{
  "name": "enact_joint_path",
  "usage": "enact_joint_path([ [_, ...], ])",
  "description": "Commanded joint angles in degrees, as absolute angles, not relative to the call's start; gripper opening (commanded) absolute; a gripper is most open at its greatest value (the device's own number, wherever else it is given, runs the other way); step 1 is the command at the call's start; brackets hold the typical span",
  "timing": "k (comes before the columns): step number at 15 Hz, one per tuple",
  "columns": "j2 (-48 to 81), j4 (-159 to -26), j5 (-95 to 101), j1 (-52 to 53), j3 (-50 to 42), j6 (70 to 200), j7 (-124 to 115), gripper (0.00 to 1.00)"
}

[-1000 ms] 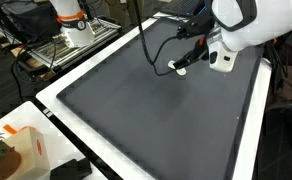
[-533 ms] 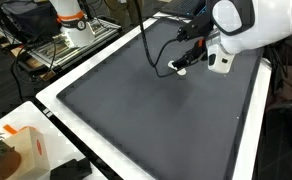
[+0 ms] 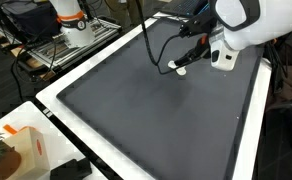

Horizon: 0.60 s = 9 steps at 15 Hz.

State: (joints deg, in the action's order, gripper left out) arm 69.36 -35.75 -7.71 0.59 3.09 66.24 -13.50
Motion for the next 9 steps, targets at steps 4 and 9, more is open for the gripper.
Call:
enact_joint_path([
  [4, 62.78, -42.15, -7.7, 1.66, 2.44, 75.45, -17.7, 1.0],
  [9, 53.81, -52.44, -5.06, 3.29, 0.31, 75.4, -21.52, 1.0],
])
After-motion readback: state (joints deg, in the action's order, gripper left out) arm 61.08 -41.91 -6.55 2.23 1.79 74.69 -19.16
